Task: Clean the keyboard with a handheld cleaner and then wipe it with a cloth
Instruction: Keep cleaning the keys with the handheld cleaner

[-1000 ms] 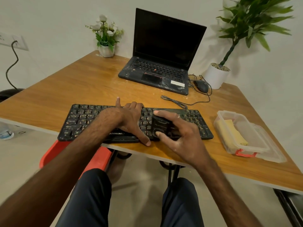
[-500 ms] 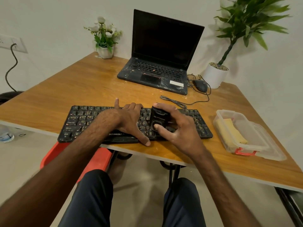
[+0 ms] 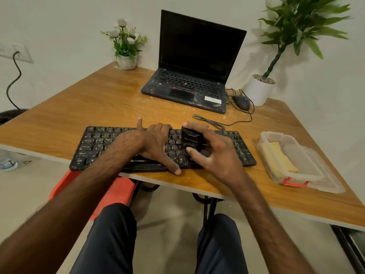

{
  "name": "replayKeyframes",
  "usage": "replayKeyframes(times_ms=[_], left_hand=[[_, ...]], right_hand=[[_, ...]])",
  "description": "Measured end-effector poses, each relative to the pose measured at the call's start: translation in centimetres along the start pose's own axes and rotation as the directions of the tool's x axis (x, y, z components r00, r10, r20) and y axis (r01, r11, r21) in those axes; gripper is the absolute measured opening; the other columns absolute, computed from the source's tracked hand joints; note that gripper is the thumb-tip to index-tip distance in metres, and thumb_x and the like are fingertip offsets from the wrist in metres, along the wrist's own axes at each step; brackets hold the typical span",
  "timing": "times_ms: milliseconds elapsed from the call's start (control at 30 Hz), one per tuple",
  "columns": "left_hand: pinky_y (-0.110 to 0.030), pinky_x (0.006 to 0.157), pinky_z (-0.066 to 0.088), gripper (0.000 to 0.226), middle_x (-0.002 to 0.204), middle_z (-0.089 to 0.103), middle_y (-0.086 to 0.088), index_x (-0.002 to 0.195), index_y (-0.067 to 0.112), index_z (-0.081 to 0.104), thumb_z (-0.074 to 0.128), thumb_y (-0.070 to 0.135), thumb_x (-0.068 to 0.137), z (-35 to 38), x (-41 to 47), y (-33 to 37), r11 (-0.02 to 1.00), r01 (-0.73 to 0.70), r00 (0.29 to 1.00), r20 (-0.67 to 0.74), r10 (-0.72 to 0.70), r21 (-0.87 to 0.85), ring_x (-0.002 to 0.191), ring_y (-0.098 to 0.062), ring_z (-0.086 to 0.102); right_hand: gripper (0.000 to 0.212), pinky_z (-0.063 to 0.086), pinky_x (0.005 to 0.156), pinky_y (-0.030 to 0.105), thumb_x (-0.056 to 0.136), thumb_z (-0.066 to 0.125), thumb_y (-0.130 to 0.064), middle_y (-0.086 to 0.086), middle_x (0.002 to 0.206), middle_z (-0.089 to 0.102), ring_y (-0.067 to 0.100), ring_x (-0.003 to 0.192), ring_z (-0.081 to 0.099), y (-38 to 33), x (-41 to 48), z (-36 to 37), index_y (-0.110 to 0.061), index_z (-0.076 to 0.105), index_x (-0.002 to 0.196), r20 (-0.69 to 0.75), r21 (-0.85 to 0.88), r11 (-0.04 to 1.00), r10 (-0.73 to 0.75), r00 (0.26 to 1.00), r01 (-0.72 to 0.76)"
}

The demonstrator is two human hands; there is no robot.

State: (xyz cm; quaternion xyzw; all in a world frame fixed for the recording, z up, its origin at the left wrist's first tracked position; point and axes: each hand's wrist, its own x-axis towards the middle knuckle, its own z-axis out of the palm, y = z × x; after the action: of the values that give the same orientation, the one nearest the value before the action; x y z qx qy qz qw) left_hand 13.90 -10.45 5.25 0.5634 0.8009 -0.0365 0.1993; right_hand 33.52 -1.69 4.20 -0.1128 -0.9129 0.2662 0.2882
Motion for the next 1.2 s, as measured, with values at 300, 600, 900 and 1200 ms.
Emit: replayKeyframes(times_ms=[300, 600, 900, 1200], left_hand=[[-0.066, 0.114, -0.02, 0.147, 0.166, 0.011, -0.004, 0.159, 0.019, -0.004, 0.069, 0.086, 0.049, -0.1, 0.1, 0.2, 1.0, 0.011, 1.0, 0.02, -0.011, 0.011, 0.154, -0.026, 0.007], [-0.067, 0.114, -0.019, 0.155, 0.167, 0.009, -0.003, 0.159, 0.021, -0.004, 0.06, 0.091, 0.036, 0.2, 0.1, -0.1, 1.0, 0.001, 1.0, 0.023, 0.0, -0.018, 0.155, -0.026, 0.006], [-0.067, 0.113, -0.021, 0.153, 0.168, 0.004, -0.005, 0.159, 0.018, -0.006, 0.06, 0.09, 0.041, 0.2, -0.1, 0.0, 1.0, -0.001, 1.0, 0.013, 0.001, -0.003, 0.155, -0.027, 0.004], [-0.065, 0.112, -0.022, 0.145, 0.168, 0.003, -0.004, 0.159, 0.018, -0.007, 0.069, 0.085, 0.055, 0.4, 0.0, 0.0, 1.0, -0.002, 1.0, -0.007, 0.002, -0.011, 0.155, -0.026, 0.002]], right_hand=[[0.06, 0.059, 0.08, 0.024, 0.085, 0.076, -0.015, -0.014, 0.125, 0.058, 0.002, 0.109, 0.062, 0.4, -0.9, -1.5, -0.037, 0.05, 0.134, -0.004, 0.143, 0.984, 0.111, 0.994, -0.109], [0.065, 0.06, 0.083, 0.043, 0.086, 0.073, -0.008, -0.005, 0.125, 0.059, 0.017, 0.111, 0.064, 1.5, -1.6, -2.9, -0.038, 0.047, 0.137, -0.041, 0.354, 0.906, 0.264, 0.964, -0.233], [0.044, 0.057, 0.066, 0.025, 0.084, 0.07, -0.001, 0.008, 0.109, 0.073, 0.024, 0.099, 0.071, 1.2, -0.1, -1.1, -0.009, 0.057, 0.125, -0.103, 0.81, 0.51, 0.61, 0.786, -0.29], [0.046, 0.059, 0.085, 0.038, 0.079, 0.081, -0.017, -0.004, 0.111, 0.073, 0.009, 0.102, 0.069, 2.4, -0.5, -0.2, -0.025, 0.061, 0.12, -0.165, 0.463, 0.794, 0.515, 0.841, -0.395]])
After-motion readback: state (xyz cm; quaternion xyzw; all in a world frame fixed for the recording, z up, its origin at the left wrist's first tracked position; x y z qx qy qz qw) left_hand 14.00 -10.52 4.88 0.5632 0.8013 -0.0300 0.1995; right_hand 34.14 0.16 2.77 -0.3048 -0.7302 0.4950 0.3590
